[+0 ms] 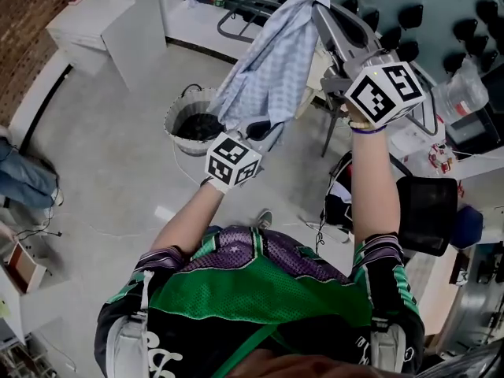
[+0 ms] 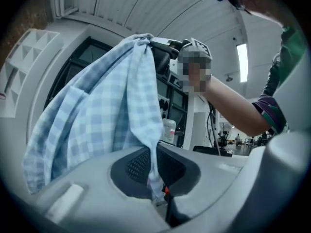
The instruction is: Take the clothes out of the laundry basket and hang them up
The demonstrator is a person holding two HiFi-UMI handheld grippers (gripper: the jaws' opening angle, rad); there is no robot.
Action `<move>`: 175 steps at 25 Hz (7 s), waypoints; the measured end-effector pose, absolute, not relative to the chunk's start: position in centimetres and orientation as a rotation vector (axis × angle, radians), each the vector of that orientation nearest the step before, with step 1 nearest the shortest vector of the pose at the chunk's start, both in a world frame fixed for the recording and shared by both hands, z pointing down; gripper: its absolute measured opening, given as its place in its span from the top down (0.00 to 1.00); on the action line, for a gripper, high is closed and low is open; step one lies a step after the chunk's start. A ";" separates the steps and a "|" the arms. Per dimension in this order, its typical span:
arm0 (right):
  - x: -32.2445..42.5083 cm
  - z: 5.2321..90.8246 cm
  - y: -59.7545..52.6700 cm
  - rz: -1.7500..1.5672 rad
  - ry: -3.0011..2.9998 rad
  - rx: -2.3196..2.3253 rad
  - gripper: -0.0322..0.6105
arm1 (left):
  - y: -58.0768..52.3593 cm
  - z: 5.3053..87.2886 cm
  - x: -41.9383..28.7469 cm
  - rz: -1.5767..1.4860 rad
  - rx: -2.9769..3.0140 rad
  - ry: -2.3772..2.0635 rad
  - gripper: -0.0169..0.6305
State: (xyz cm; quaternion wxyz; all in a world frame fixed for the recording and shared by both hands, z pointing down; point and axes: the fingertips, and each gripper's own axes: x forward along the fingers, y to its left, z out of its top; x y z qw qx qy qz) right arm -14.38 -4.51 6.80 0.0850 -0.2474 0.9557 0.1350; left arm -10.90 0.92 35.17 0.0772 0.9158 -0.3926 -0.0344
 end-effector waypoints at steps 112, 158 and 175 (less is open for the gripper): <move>36.2 25.9 -26.8 -0.049 2.438 -1.808 0.90 | -27.9 15.9 9.5 -0.679 2.686 -0.972 0.94; 43.2 18.5 -63.2 0.168 2.384 -1.895 0.90 | -65.4 22.4 15.0 -0.354 2.731 -0.992 0.94; 49.0 22.9 -80.4 0.024 2.468 -1.832 0.90 | -80.7 24.4 20.5 -0.280 2.672 -1.155 0.94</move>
